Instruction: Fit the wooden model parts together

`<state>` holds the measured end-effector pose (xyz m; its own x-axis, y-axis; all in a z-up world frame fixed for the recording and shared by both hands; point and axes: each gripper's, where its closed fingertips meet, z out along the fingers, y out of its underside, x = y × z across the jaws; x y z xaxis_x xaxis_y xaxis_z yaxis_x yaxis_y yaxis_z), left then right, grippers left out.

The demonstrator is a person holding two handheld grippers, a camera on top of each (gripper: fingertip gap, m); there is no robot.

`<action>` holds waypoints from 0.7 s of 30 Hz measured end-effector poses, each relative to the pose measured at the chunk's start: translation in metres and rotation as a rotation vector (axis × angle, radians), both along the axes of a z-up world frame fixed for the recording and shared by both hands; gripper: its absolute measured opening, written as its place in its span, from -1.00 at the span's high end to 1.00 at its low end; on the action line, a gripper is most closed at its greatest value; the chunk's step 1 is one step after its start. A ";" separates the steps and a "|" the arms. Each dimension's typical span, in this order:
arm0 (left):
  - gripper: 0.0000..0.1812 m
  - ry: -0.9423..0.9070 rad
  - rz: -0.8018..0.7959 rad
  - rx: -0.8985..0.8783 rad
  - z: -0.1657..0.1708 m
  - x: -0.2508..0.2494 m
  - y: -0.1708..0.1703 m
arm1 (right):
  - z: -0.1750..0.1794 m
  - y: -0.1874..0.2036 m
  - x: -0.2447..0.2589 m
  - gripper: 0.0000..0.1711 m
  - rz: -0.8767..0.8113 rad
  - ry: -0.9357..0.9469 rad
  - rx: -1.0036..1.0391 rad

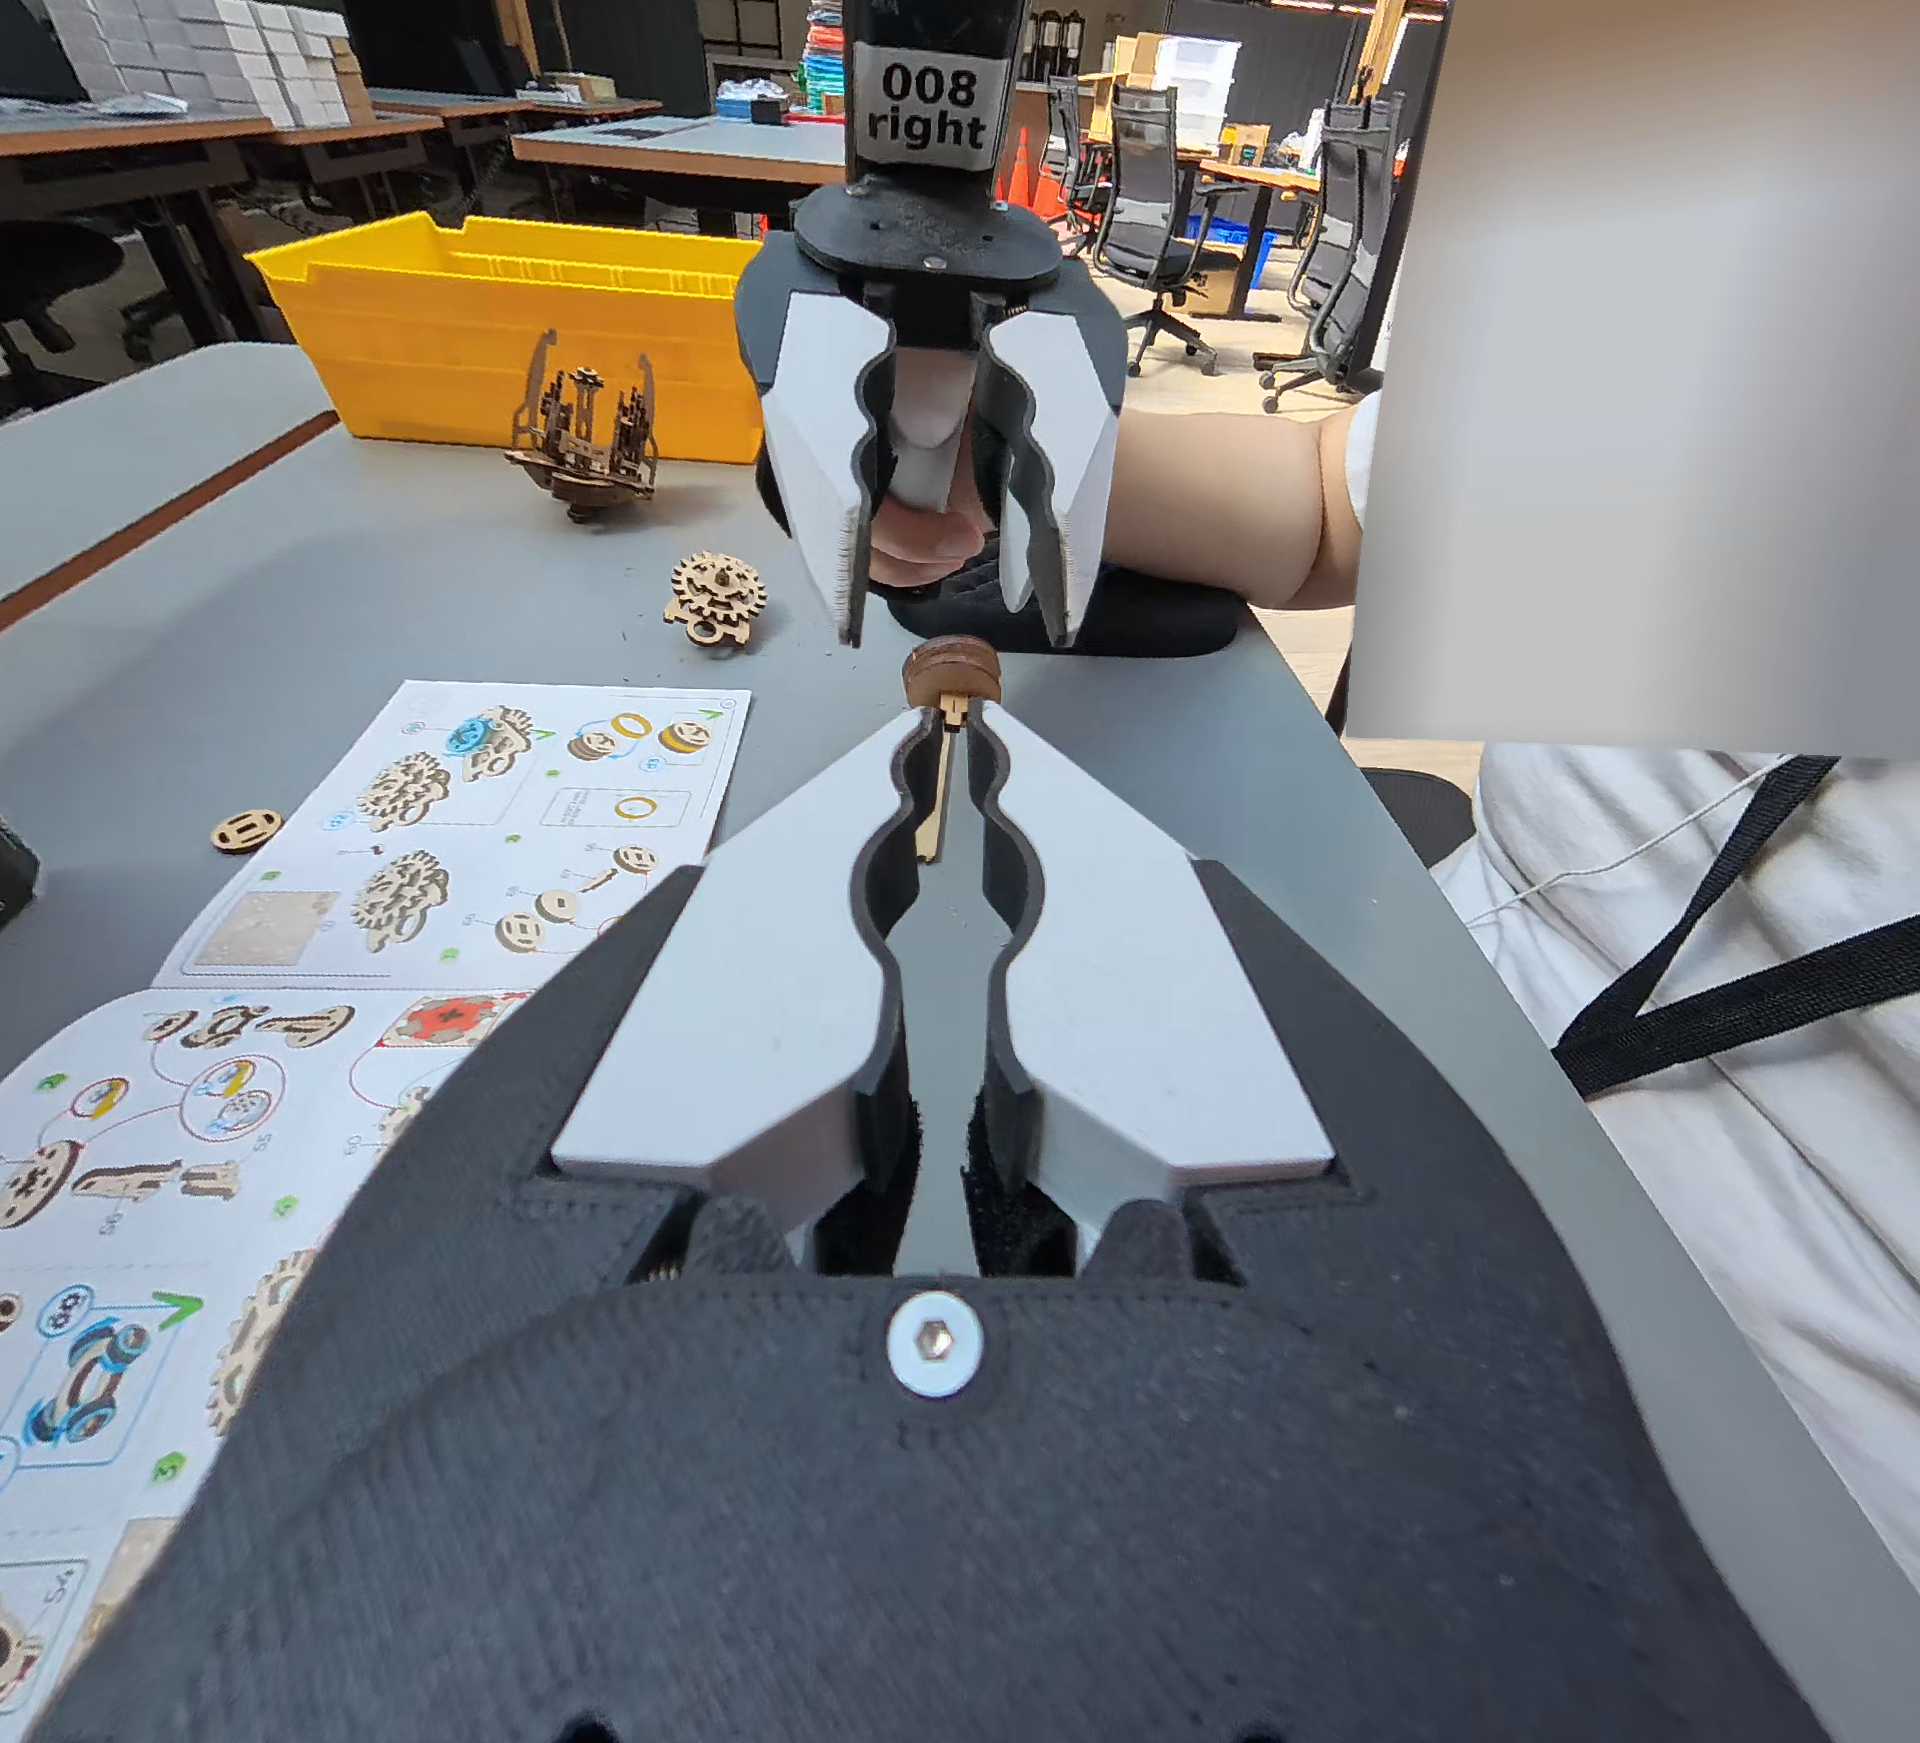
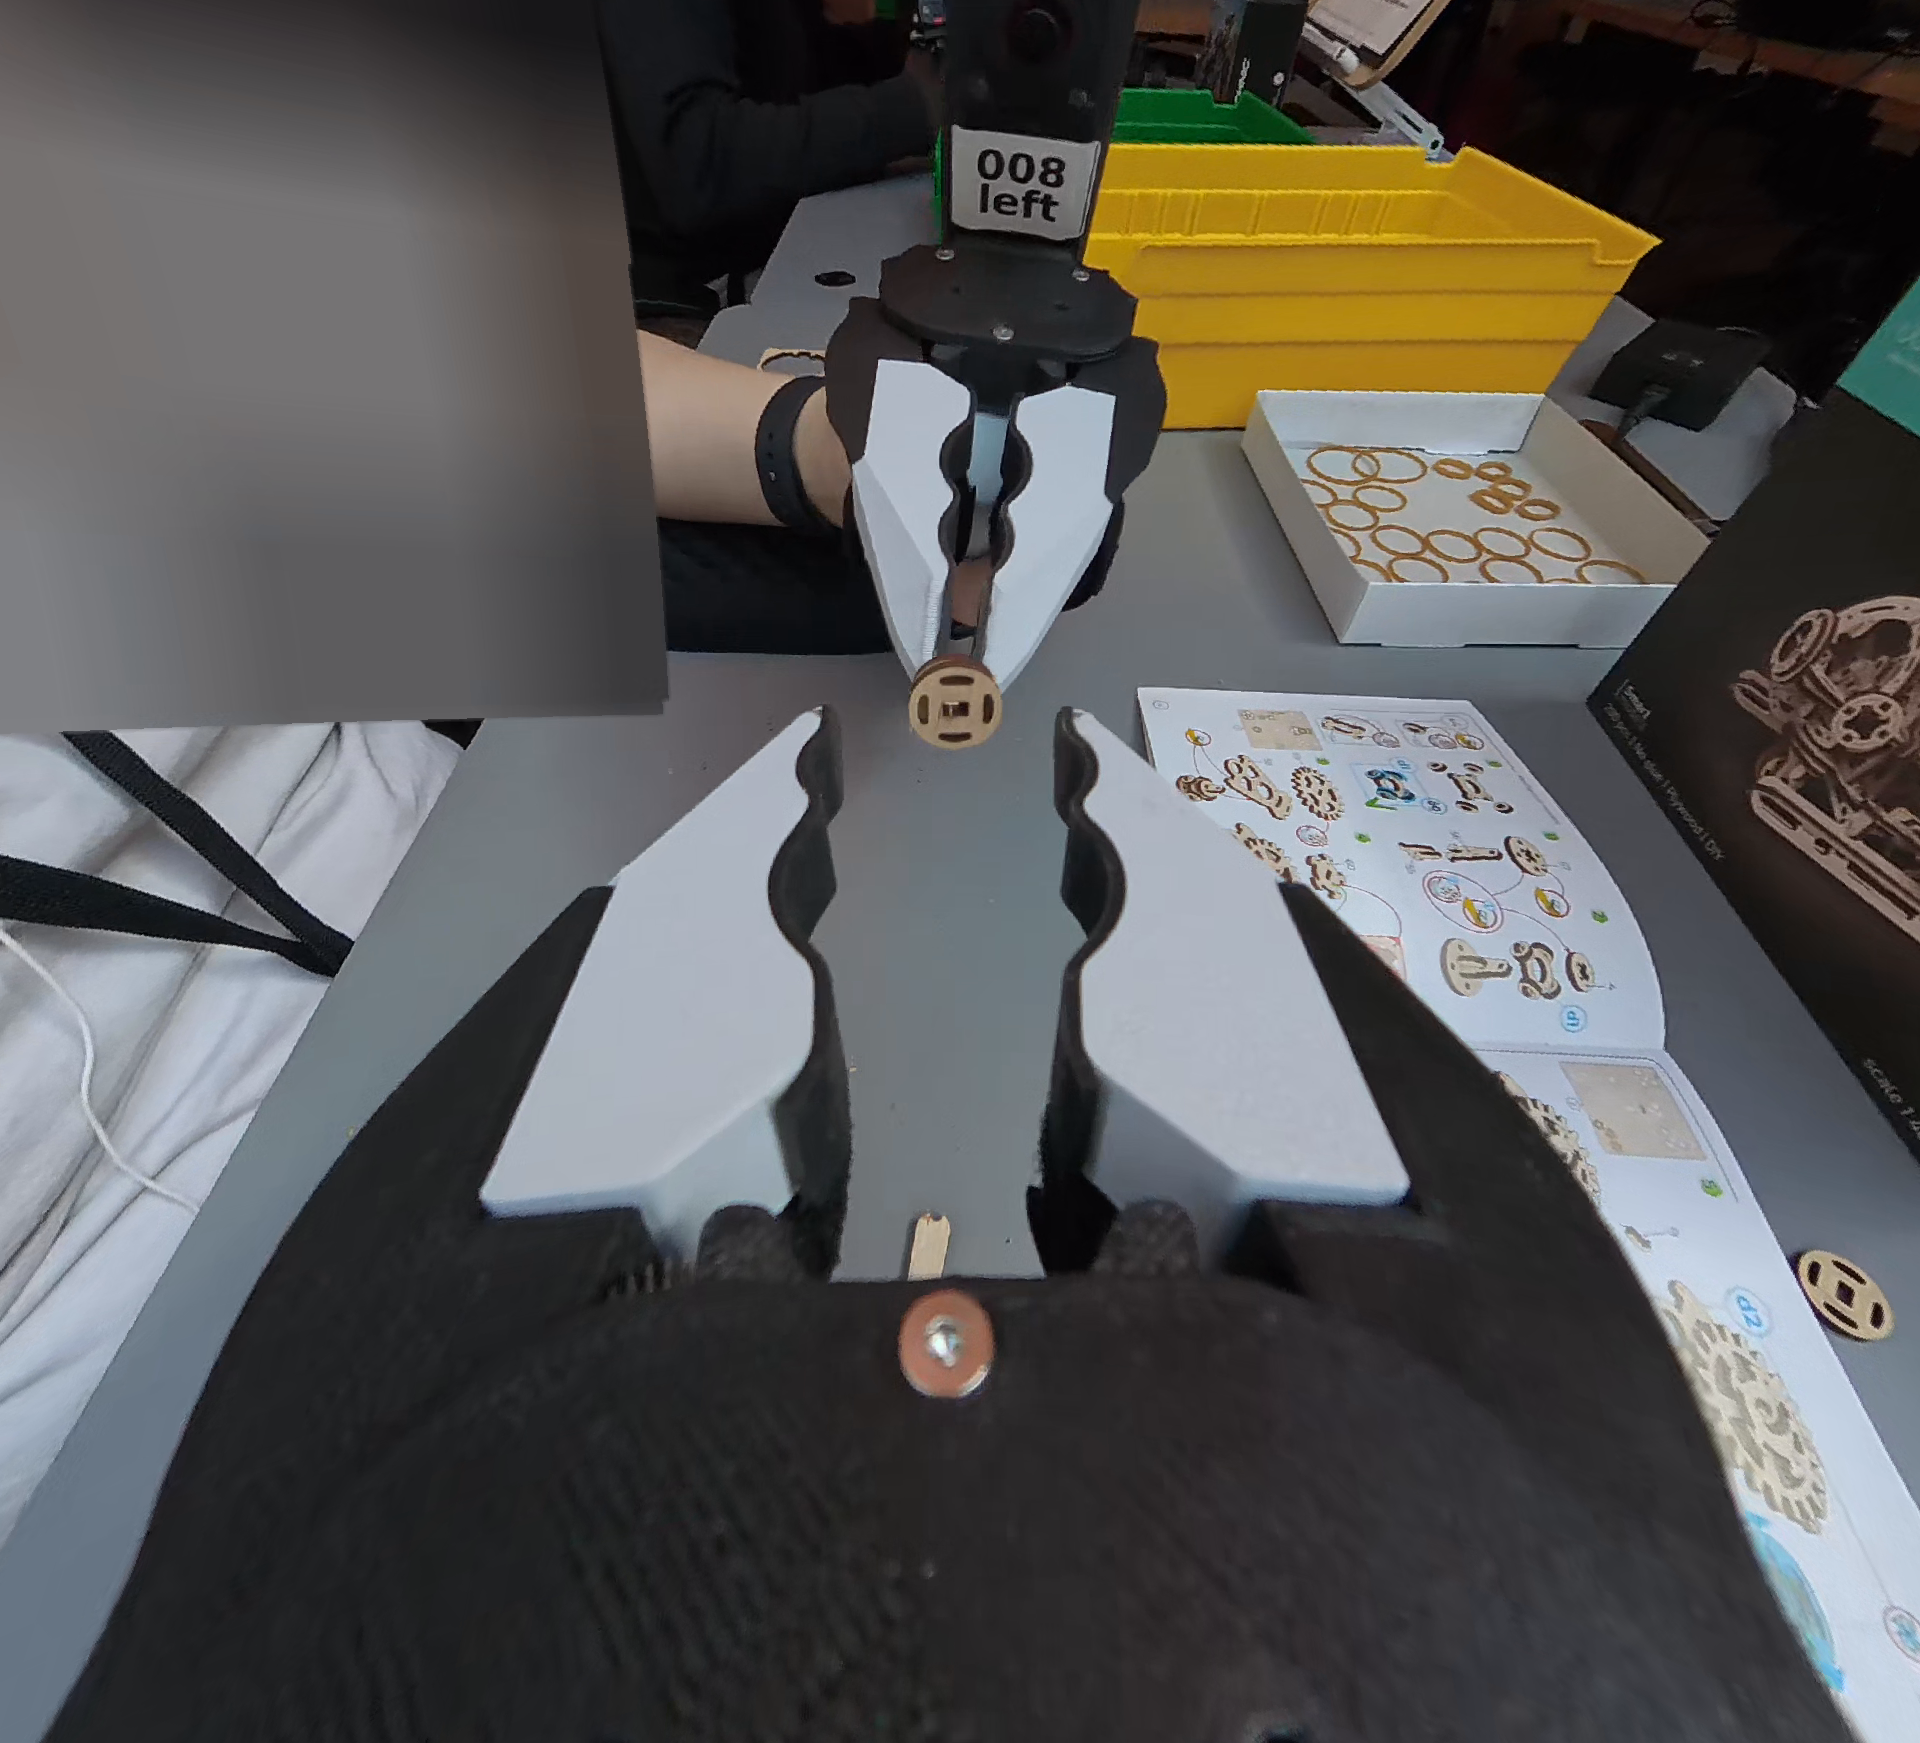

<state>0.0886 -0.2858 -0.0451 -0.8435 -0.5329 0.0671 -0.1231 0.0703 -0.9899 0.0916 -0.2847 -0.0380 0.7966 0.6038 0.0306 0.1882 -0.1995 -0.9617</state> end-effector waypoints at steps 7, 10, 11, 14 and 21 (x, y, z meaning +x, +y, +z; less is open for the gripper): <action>0.97 -0.028 0.009 -0.009 0.006 -0.001 -0.002 | 0.006 0.001 -0.003 0.68 -0.017 -0.043 0.055; 0.97 -0.047 0.013 -0.019 0.011 -0.002 -0.003 | 0.005 0.002 -0.004 0.68 -0.032 -0.067 0.057; 0.97 -0.054 0.018 -0.022 0.012 -0.001 -0.003 | 0.006 0.002 -0.004 0.68 -0.034 -0.059 0.061; 0.97 -0.064 0.023 -0.022 0.014 -0.002 -0.003 | 0.009 0.001 -0.004 0.68 -0.025 -0.031 0.063; 0.97 -0.080 0.028 -0.009 0.015 -0.002 -0.005 | 0.011 0.001 -0.005 0.71 -0.023 -0.010 0.071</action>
